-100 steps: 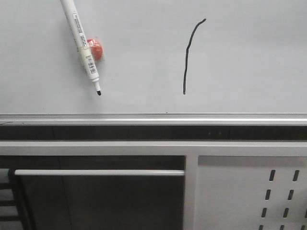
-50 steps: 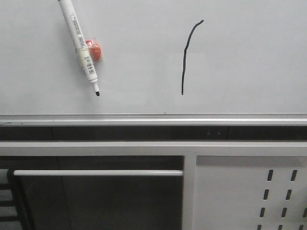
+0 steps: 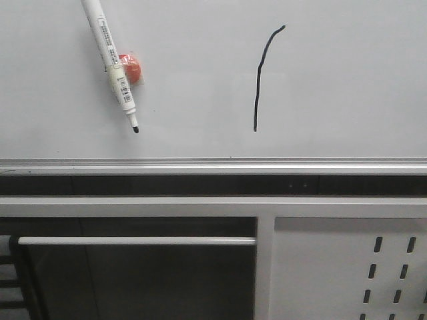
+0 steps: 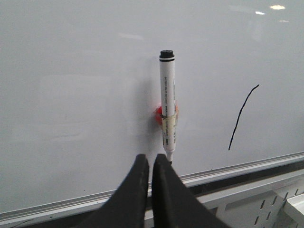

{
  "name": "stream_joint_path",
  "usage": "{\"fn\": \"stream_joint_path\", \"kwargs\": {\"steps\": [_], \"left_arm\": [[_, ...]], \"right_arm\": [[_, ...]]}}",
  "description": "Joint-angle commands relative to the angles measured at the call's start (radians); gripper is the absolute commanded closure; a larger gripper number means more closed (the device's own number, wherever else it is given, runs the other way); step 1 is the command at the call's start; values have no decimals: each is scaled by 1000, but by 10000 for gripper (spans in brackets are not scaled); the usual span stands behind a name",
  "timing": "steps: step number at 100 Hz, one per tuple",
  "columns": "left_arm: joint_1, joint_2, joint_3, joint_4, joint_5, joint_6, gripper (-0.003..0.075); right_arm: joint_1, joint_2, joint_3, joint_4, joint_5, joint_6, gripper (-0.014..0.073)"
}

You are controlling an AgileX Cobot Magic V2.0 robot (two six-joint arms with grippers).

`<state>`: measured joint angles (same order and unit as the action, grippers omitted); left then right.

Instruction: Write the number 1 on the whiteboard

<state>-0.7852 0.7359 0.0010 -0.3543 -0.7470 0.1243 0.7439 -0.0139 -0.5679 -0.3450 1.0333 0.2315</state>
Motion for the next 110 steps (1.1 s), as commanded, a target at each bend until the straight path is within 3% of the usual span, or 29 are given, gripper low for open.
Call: {"fn": "stream_joint_path", "kwargs": {"steps": [1, 47, 64, 89, 110], "left_arm": [[-3, 5, -16, 7, -79, 0, 738], [-3, 103, -16, 7, -79, 0, 738], [25, 49, -16, 11, -54, 0, 738], [239, -182, -16, 11, 3, -7, 738], [442, -443, -16, 13, 359, 2, 738]], "right_arm": [[-5, 17, -20, -31, -67, -10, 673], [-5, 17, -20, -29, -67, -10, 673], [-5, 17, -20, -29, -67, -10, 673], [-5, 17, -20, -29, -67, -10, 673], [-5, 17, -20, -29, -67, -10, 673]]}}
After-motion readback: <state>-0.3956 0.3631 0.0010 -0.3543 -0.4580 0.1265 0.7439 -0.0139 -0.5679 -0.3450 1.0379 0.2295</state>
